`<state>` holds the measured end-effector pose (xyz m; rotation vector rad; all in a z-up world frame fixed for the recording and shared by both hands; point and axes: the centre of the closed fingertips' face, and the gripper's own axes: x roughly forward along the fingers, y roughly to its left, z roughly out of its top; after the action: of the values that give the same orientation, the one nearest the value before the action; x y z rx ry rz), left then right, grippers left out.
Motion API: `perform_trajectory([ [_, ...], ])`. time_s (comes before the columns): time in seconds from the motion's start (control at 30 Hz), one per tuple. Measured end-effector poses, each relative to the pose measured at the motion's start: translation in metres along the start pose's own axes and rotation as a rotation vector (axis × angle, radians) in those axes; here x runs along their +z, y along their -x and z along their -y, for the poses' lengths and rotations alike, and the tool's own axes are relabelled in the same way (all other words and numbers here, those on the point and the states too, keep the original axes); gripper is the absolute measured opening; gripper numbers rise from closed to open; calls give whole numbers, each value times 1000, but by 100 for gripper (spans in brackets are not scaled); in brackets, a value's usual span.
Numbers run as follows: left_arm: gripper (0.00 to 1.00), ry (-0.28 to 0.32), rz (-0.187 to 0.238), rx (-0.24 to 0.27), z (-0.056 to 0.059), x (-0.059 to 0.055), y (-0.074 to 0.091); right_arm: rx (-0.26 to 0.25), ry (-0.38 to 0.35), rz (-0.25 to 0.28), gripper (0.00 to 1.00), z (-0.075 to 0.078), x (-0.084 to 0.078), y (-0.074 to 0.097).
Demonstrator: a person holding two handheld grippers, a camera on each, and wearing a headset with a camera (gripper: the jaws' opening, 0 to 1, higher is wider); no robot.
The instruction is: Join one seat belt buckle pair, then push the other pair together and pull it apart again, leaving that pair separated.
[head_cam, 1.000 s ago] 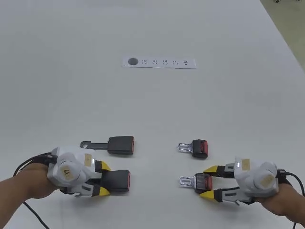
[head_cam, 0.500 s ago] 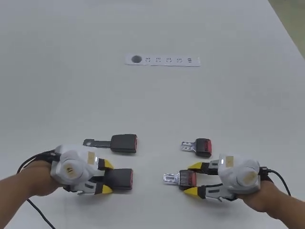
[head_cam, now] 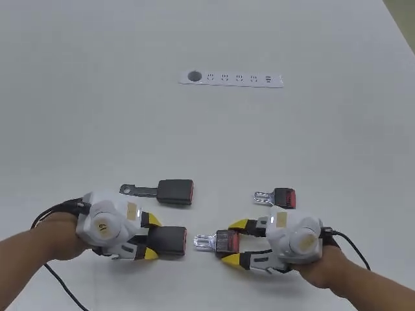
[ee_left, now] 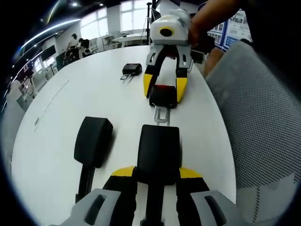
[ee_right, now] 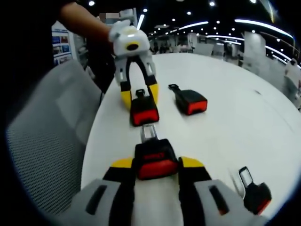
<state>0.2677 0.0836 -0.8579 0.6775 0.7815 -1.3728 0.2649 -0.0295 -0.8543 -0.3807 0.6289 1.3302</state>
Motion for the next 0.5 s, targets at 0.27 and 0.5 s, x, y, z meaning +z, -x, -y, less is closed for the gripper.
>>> perform_trajectory([
  [0.27, 33, -4, -8, -2, 1, 1, 0, 4, 15, 7, 36, -3, 8, -10],
  [0.5, 33, -15, -22, -5, 2, 1, 0, 5, 40, -16, 36, -7, 16, -20],
])
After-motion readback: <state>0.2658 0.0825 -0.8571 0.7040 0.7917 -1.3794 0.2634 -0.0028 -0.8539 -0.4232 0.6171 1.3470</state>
